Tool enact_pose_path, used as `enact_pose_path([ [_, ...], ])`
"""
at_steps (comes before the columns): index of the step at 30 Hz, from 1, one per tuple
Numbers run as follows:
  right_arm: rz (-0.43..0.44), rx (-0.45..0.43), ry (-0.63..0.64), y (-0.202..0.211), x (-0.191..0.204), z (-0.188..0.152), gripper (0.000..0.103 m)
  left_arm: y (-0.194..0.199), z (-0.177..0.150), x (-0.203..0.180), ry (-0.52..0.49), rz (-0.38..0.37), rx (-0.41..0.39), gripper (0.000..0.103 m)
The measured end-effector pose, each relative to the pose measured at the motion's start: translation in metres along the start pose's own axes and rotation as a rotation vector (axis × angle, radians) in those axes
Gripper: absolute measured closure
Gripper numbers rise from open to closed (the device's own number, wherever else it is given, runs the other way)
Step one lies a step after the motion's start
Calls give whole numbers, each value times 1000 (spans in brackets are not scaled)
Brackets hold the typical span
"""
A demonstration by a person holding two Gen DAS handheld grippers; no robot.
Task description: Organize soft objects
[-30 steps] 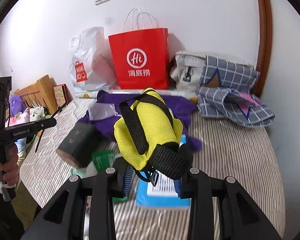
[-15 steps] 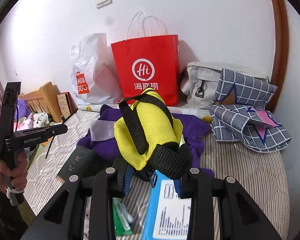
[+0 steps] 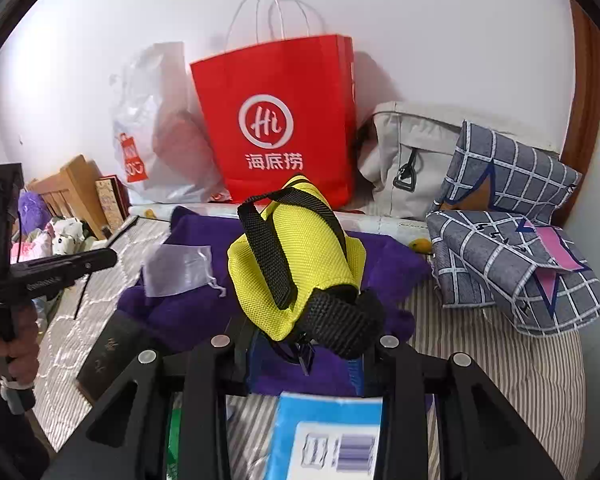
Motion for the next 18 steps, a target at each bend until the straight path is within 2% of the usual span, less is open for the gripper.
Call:
enact_pose_path([
  [6, 14, 45, -10, -34, -7, 8, 69, -22, 10, 3, 1, 12, 21, 84],
  [18, -11, 138, 22, -96, -14, 15, 67, -67, 15, 10, 4, 29, 99, 84],
])
Point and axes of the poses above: each gripper's, at about its wrist camera, not at the fingertips, and y roughly against the way its jaws point, x to its left, z to its top, the point moved 3 cm from there along -y, roughly the way its jaws point, and after that the axes turned 4 degrees about -z, right-handed, at the moved point
